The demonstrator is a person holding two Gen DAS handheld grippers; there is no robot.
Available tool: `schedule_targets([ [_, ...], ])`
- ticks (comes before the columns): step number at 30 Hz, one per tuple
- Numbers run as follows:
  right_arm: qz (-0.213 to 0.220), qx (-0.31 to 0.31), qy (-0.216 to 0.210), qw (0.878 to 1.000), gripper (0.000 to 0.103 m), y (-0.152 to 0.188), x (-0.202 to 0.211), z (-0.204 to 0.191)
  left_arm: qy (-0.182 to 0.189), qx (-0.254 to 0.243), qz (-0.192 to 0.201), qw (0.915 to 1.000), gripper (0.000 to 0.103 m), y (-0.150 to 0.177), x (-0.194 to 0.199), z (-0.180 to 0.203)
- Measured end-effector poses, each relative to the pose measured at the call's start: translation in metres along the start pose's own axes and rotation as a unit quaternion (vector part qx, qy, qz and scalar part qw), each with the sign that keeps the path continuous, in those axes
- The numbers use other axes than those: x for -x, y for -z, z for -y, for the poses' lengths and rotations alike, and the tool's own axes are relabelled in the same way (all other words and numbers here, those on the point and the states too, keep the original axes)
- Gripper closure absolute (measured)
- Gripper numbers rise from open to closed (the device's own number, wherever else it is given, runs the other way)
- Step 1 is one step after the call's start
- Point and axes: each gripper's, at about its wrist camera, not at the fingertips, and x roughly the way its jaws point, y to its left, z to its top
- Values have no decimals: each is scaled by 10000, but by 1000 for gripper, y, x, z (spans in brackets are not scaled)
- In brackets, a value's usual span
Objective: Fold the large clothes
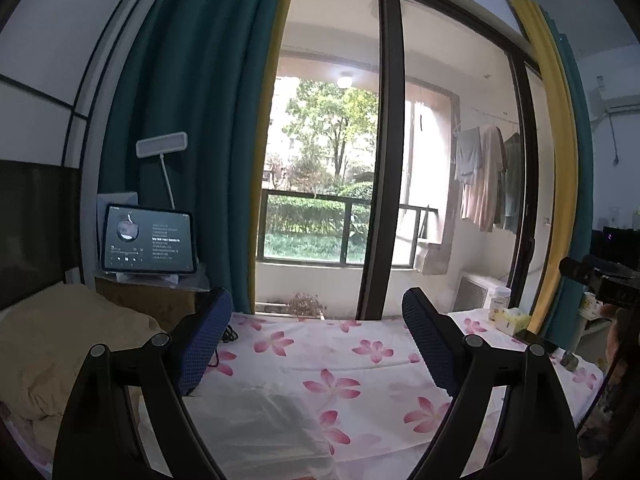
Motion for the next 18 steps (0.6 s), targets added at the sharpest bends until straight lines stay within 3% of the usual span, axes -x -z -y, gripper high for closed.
schedule_targets([
  [18,-170,-115,62,9998,4,2,-4,10,139,75,-209,9997,14,4,-14,7],
])
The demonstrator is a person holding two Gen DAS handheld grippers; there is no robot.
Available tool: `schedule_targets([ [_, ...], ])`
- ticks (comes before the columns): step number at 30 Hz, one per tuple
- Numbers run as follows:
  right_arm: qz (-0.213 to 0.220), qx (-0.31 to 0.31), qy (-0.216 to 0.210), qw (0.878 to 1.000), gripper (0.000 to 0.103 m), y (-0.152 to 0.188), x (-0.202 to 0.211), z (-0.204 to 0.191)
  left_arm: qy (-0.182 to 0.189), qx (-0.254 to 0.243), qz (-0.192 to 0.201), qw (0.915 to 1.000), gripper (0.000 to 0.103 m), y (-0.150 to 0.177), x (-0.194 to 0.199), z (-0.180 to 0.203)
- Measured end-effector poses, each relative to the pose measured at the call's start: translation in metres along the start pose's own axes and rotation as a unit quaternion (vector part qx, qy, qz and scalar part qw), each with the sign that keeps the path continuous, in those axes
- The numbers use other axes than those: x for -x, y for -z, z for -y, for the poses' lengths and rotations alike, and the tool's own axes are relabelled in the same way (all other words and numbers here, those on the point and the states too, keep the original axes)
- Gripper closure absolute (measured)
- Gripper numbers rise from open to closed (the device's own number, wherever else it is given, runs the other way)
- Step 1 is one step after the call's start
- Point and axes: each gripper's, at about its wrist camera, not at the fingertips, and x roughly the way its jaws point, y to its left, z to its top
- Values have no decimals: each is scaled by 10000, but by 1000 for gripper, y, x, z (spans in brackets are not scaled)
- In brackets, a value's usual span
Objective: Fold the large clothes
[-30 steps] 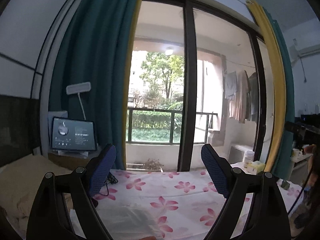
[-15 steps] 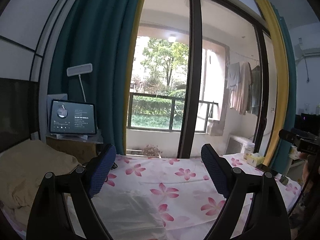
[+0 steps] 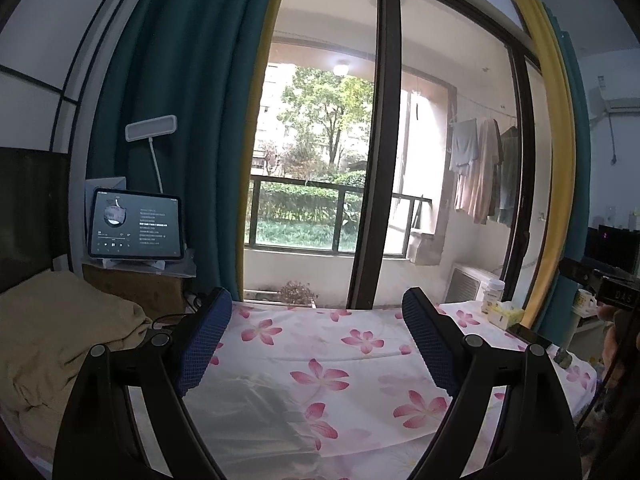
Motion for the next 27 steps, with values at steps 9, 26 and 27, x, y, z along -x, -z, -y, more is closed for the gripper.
schedule_targets([
  [9,-14,-27,22,10000,4,-1,-1,2,55,61,-81,9999,14,1,-4,-2],
  [26,-51,-11,-14,10000,4,0,-2,3,36,28,-24,10000,14,1,-3,-1],
  [27,-48,-18,-12,10000,4,0,-2,4,49,17,-31,10000,14,1,-4,-1],
])
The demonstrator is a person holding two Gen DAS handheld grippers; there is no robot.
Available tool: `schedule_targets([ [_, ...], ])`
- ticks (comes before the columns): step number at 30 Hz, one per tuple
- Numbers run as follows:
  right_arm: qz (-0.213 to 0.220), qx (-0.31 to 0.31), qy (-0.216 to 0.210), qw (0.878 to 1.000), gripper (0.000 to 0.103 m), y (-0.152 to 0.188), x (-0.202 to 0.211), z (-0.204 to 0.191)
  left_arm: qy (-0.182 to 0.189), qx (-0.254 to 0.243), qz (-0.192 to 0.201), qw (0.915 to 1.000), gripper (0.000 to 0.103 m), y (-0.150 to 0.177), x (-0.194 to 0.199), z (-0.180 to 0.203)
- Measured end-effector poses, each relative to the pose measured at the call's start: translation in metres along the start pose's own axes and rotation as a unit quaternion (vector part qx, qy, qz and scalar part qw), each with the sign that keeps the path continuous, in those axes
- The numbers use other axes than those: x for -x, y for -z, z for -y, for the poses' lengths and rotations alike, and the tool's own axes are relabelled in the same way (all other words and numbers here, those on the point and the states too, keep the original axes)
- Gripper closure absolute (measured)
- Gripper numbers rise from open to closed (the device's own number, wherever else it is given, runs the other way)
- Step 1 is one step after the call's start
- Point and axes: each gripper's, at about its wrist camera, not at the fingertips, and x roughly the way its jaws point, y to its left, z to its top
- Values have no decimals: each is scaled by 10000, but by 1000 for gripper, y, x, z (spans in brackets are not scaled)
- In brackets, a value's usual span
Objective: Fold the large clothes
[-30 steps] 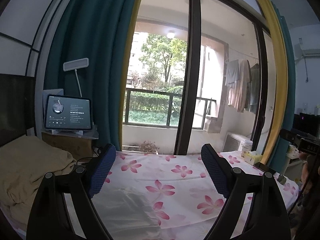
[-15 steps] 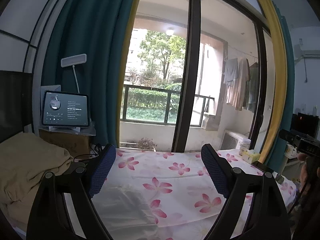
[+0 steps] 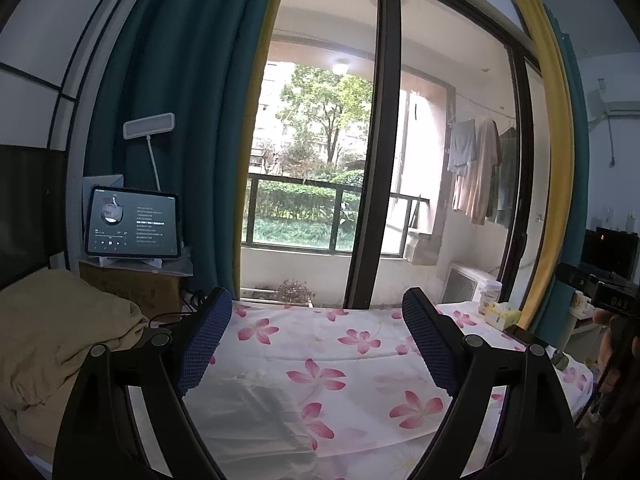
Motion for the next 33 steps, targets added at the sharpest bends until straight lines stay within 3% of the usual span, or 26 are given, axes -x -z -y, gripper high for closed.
schedule_targets([
  [33,-47,-17,71,10000,4,2,-4,5,74,-85,-55,9999,14,1,-4,7],
])
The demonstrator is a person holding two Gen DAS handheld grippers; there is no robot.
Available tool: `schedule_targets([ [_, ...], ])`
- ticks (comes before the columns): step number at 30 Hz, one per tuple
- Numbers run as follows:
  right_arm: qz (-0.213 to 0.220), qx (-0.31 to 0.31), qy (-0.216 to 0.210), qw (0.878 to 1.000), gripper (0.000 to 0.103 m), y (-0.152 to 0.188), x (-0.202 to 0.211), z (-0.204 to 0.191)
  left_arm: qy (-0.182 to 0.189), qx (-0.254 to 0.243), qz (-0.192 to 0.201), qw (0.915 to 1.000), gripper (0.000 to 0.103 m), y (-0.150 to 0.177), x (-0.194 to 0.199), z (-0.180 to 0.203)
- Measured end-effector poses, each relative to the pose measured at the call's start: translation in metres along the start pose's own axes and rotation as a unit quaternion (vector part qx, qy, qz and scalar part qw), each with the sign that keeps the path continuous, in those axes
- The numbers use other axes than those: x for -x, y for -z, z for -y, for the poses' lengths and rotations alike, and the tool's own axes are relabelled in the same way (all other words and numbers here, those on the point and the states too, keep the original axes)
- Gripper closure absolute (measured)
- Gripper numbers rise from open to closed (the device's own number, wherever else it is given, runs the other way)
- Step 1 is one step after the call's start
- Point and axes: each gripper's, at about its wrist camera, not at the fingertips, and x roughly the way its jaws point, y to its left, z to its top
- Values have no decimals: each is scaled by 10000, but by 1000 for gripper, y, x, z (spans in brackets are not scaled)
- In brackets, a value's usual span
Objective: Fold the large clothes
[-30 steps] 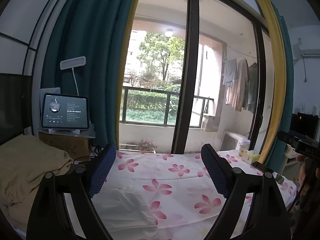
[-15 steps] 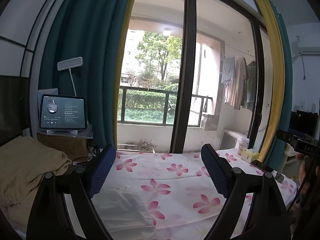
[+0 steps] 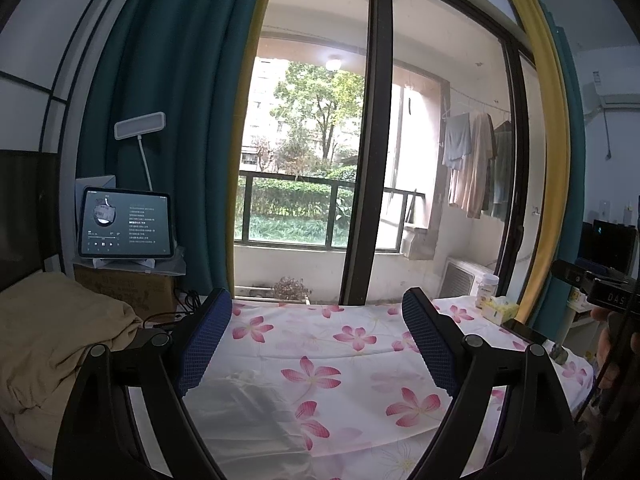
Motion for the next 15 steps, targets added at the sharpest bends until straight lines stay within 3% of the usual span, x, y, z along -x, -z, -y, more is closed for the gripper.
schedule_targets([
  [15,-10,-12,19,10000,4,1,0,0,52,-10,-20,10000,14,1,1,2],
])
